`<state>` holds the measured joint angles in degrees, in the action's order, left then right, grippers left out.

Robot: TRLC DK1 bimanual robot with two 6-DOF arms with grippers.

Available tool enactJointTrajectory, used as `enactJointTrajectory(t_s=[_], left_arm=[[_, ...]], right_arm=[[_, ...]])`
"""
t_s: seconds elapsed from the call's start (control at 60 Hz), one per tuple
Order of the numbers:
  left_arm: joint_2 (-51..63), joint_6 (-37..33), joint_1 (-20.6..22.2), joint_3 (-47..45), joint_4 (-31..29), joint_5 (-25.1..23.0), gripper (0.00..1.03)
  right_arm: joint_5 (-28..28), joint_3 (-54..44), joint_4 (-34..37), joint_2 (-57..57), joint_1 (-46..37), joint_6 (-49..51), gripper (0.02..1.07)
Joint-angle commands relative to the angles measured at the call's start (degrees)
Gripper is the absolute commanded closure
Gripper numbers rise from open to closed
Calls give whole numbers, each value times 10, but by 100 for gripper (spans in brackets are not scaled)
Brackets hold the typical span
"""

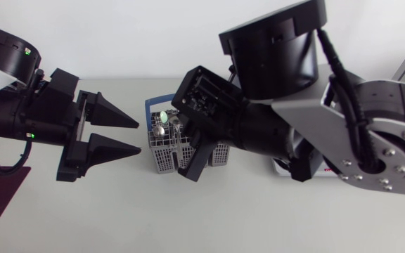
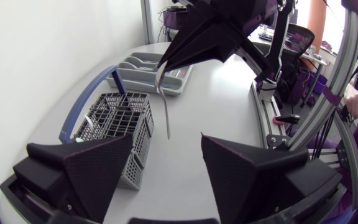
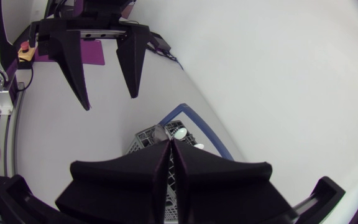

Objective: Unload the cutlery basket into the drawer organizer.

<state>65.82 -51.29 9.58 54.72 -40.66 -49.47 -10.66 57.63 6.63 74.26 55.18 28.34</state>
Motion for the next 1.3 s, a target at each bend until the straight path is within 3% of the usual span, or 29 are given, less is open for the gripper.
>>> enactJointTrajectory(t_s=[0.0, 0.067, 0.317, 0.85, 1.283], left_arm=[[-1, -11, 11, 10, -7, -12, 18], [0, -6, 18, 11, -6, -12, 18], [3, 26, 38, 2, 38, -14, 42], [3, 63, 61, -20, 107, -9, 49], [-3, 110, 99, -62, 201, 84, 57]], right_arm=[[2, -8, -5, 17, 11, -9, 99], [2, -8, -6, 22, 16, -12, 99], [2, -11, -14, 30, 27, -21, 99], [-2, -2, -14, 34, 36, -28, 99], [-8, 6, -12, 37, 41, -35, 99]])
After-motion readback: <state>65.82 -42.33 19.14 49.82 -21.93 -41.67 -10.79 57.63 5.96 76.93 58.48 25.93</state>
